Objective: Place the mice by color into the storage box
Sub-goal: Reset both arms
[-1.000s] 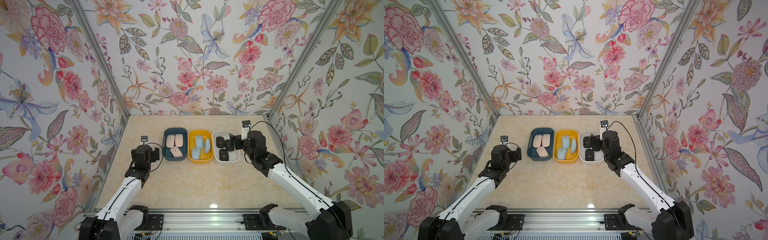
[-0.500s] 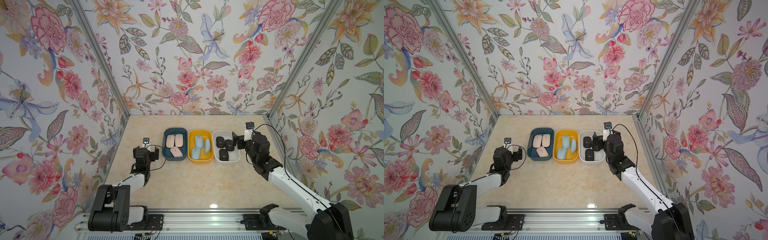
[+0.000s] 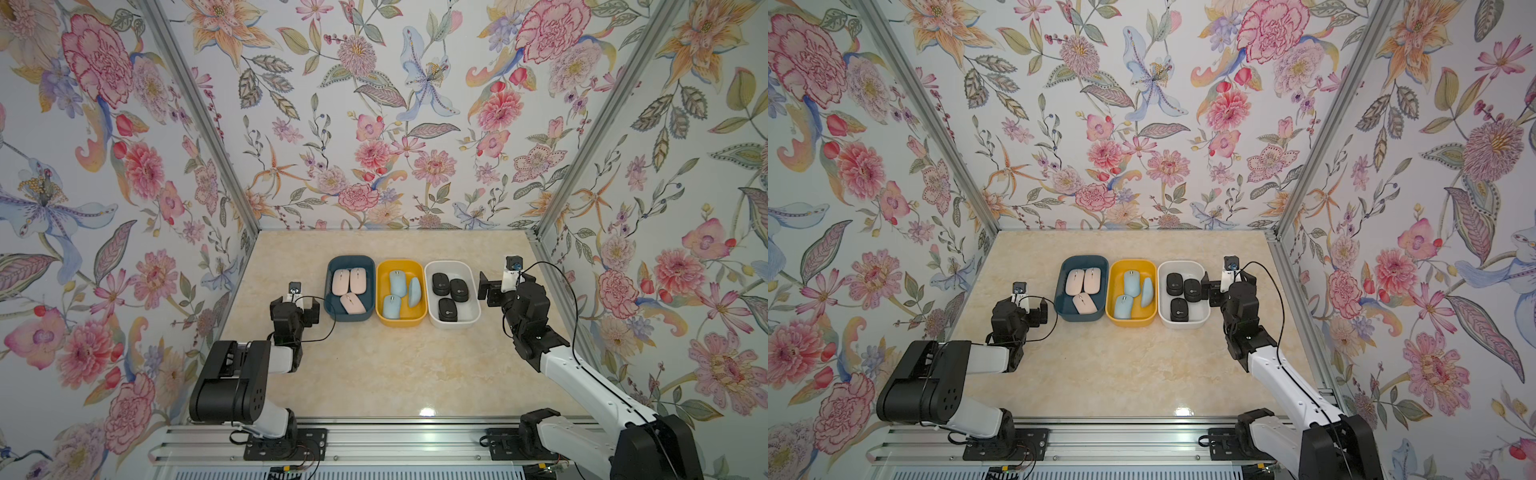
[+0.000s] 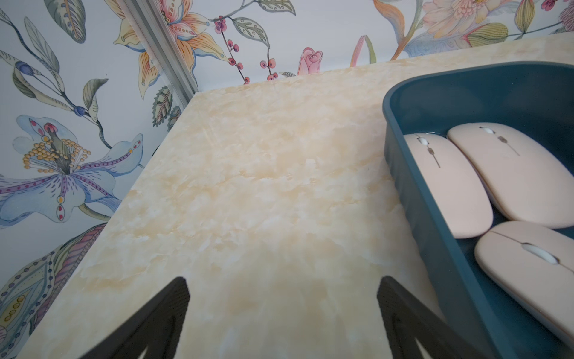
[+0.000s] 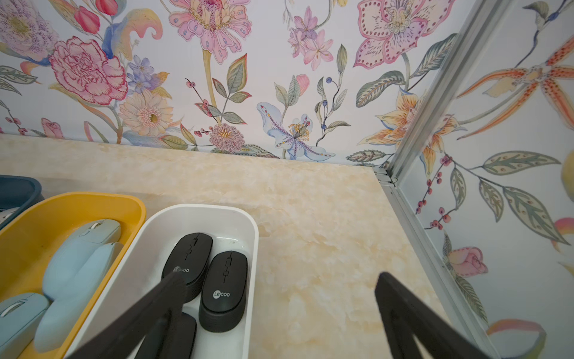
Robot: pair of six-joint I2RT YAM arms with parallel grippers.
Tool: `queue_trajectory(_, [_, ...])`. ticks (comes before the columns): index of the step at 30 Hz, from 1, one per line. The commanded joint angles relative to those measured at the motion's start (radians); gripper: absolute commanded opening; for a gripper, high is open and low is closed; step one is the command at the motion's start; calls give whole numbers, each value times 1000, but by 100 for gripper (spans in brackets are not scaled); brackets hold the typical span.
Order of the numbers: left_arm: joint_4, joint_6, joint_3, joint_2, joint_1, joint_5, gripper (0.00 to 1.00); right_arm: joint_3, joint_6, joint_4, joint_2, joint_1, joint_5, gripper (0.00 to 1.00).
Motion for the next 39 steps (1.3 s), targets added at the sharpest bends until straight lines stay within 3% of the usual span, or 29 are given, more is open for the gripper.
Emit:
queue_trajectory(1, [45, 13, -6, 7, 5, 12, 98, -61, -44, 98, 15, -16, 29, 99])
queue_trajectory(10, [55, 26, -9, 6, -27, -59, 98, -239, 38, 342, 88, -215, -99, 99])
queue_trajectory(18, [54, 25, -12, 5, -27, -58, 98, -236, 20, 525, 315, -252, -188, 99])
queue_trajectory(22, [54, 26, -11, 6, -26, -58, 98, -257, 10, 703, 463, -251, -222, 99])
queue_trajectory(39, [54, 26, -9, 5, -27, -57, 98, -245, 8, 658, 449, -253, -225, 99])
